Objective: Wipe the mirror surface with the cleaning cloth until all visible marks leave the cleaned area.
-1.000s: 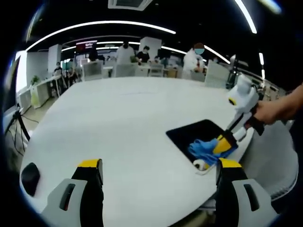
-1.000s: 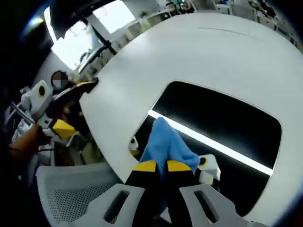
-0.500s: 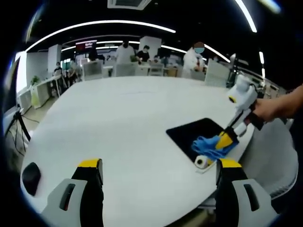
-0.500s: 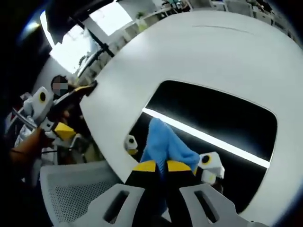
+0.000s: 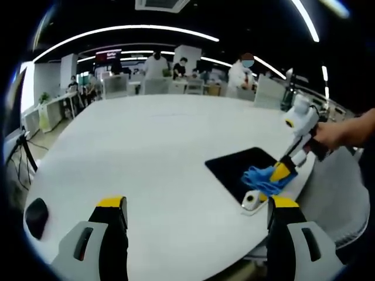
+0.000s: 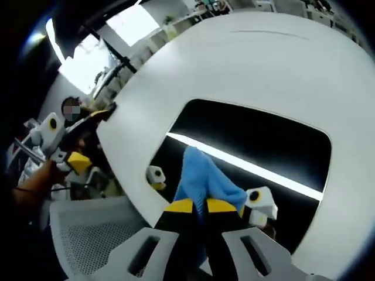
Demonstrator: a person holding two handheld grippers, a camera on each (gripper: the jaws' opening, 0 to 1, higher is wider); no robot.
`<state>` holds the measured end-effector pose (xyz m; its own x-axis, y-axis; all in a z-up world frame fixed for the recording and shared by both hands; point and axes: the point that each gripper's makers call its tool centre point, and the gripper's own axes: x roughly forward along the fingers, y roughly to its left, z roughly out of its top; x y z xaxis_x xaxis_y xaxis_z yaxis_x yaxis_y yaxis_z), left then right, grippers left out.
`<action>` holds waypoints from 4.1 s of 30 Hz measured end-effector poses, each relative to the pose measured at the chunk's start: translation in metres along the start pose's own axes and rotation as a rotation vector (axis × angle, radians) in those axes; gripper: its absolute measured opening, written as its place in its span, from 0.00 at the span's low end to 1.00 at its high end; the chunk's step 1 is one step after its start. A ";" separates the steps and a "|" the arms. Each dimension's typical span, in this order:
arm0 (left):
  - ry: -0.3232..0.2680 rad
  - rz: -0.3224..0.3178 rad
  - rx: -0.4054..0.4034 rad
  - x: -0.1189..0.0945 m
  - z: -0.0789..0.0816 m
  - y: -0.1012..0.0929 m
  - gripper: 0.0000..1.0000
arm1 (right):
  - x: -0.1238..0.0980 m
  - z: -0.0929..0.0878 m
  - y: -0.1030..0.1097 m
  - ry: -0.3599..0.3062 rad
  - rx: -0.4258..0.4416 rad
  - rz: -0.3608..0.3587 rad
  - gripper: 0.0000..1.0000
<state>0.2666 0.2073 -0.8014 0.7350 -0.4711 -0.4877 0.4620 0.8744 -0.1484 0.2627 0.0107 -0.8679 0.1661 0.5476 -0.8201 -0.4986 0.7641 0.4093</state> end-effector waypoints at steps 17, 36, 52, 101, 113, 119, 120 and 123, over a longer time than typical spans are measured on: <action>0.006 -0.006 0.009 0.002 0.000 -0.004 1.00 | 0.005 0.021 -0.012 0.006 -0.002 -0.034 0.01; 0.020 -0.008 0.007 -0.004 -0.011 -0.010 1.00 | 0.019 0.074 -0.038 0.026 -0.184 -0.149 0.01; 0.016 -0.002 0.008 -0.008 -0.010 -0.009 1.00 | 0.029 0.100 -0.045 0.055 -0.245 -0.185 0.00; 0.018 -0.054 0.006 0.021 -0.003 -0.046 1.00 | -0.012 0.043 -0.071 -0.008 -0.129 -0.200 0.00; 0.014 -0.014 0.042 0.030 0.012 -0.079 1.00 | -0.014 0.015 -0.046 0.022 -0.130 -0.136 0.00; 0.003 0.060 0.054 0.032 0.025 -0.078 1.00 | -0.015 0.004 -0.035 0.034 -0.192 -0.102 0.00; 0.007 0.066 0.057 0.034 0.027 -0.079 1.00 | -0.015 0.006 -0.037 0.035 -0.191 -0.091 0.00; -0.007 0.062 0.058 0.037 0.035 -0.087 1.00 | -0.015 0.005 -0.037 0.044 -0.163 -0.075 0.00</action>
<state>0.2712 0.1101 -0.7767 0.7664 -0.4170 -0.4887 0.4430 0.8939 -0.0680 0.2833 -0.0241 -0.8688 0.1720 0.4731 -0.8641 -0.6183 0.7347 0.2792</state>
